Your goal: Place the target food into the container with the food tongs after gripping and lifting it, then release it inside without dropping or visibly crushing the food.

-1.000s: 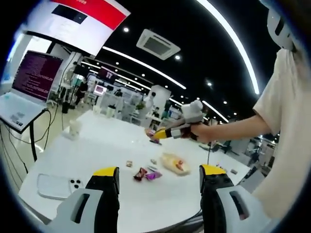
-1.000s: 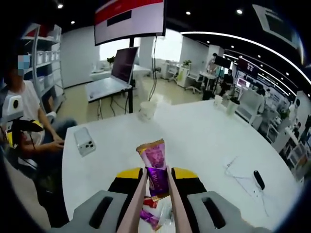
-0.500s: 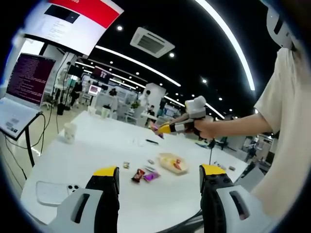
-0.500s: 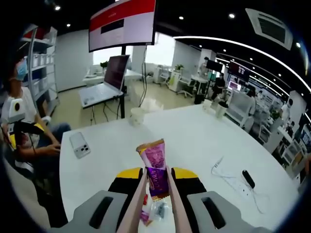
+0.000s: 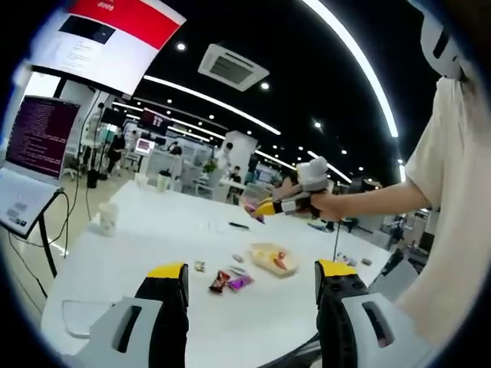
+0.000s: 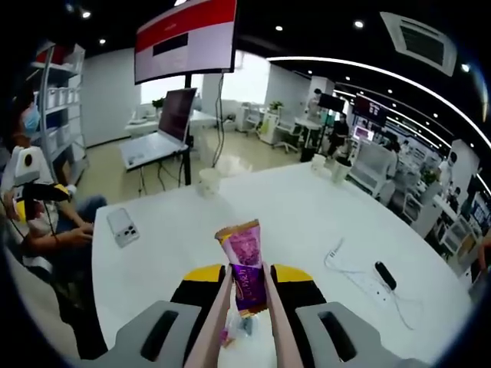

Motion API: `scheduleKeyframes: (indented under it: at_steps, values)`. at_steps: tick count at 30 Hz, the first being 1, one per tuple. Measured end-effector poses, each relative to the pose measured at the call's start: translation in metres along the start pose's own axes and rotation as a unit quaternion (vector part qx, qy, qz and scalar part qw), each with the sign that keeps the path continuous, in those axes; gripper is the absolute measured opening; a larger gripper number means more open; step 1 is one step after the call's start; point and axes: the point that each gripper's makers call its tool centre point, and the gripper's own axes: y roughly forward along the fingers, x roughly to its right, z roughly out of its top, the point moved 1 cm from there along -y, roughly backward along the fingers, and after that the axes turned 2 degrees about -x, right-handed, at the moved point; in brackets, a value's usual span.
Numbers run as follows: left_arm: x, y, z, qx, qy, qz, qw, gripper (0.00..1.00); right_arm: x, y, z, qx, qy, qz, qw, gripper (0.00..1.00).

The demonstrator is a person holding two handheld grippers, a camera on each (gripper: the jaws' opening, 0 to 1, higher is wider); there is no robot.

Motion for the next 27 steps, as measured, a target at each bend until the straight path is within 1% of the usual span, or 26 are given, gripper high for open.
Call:
scheduleKeyframes:
  at_steps: [2,9,18,27]
  values:
    - [0.003,0.003,-0.004,-0.009,0.003,-0.004,1.0,0.67,0.005,-0.003,-0.002,0.002,0.01,-0.004,0.9999,0.22]
    - [0.01,0.007,-0.007,-0.01,-0.002,-0.011,0.9999,0.67,0.018,-0.012,-0.009,0.006,0.03,-0.016,0.9994,0.23]
    - [0.018,0.011,-0.013,-0.013,-0.011,-0.018,0.9997,0.66,0.024,-0.019,-0.02,0.003,0.044,-0.025,0.9987,0.23]
    - [0.021,0.011,-0.018,-0.016,-0.017,-0.02,0.9995,0.66,0.031,-0.026,-0.023,0.001,0.046,-0.034,0.9984,0.22]
